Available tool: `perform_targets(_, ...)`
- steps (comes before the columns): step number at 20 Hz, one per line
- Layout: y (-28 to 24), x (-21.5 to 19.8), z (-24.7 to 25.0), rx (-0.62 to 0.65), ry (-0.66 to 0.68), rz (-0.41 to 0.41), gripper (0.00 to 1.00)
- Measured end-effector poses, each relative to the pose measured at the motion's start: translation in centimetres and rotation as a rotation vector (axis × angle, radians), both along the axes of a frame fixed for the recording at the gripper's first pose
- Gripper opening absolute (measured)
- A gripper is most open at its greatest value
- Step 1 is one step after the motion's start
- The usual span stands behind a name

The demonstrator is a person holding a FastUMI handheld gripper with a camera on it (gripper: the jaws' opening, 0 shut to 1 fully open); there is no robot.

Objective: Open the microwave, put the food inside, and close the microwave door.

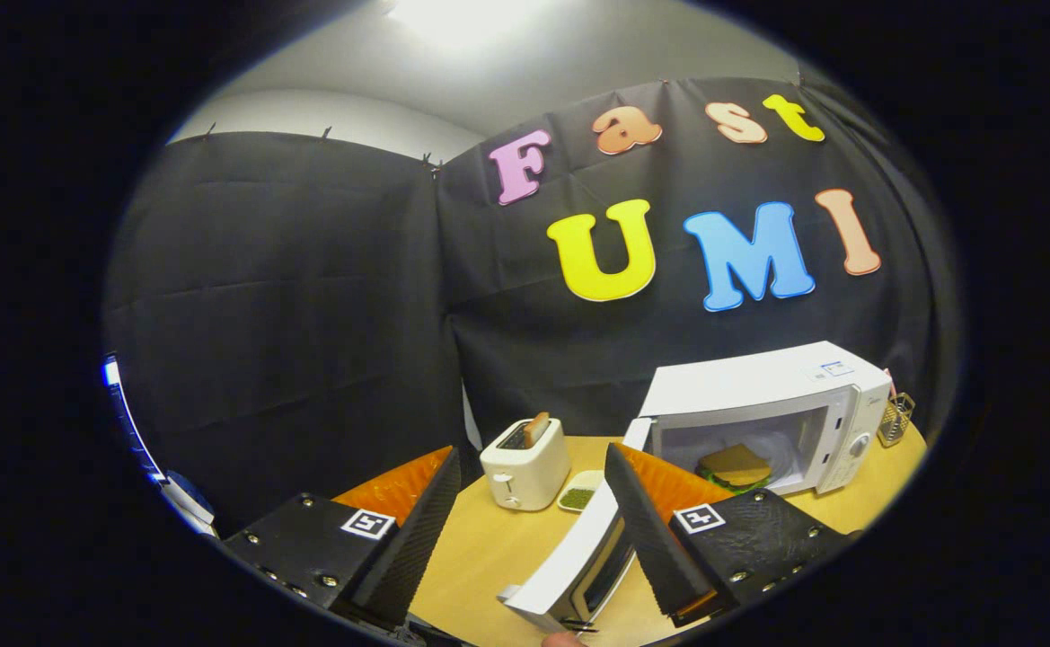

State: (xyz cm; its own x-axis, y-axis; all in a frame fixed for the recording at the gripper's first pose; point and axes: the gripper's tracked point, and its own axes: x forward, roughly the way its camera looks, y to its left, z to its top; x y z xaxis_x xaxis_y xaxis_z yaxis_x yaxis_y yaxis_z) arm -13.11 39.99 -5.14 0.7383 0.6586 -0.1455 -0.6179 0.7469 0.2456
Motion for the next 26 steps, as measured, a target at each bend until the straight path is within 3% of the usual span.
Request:
perform_targets(7, 5.4, -4.2, -1.6, -0.037, -0.003, 0.195, 0.97)
perform_targets(14, 8.4, -8.4, -6.2, -0.074, 0.099, 0.348, 0.97)
perform_targets(23, 7.7, -10.2, -13.8, -0.185, 0.218, 0.381, 0.97)
perform_targets(26, 7.5, -10.3, -15.6, -0.215, 0.232, 0.369, 0.88)
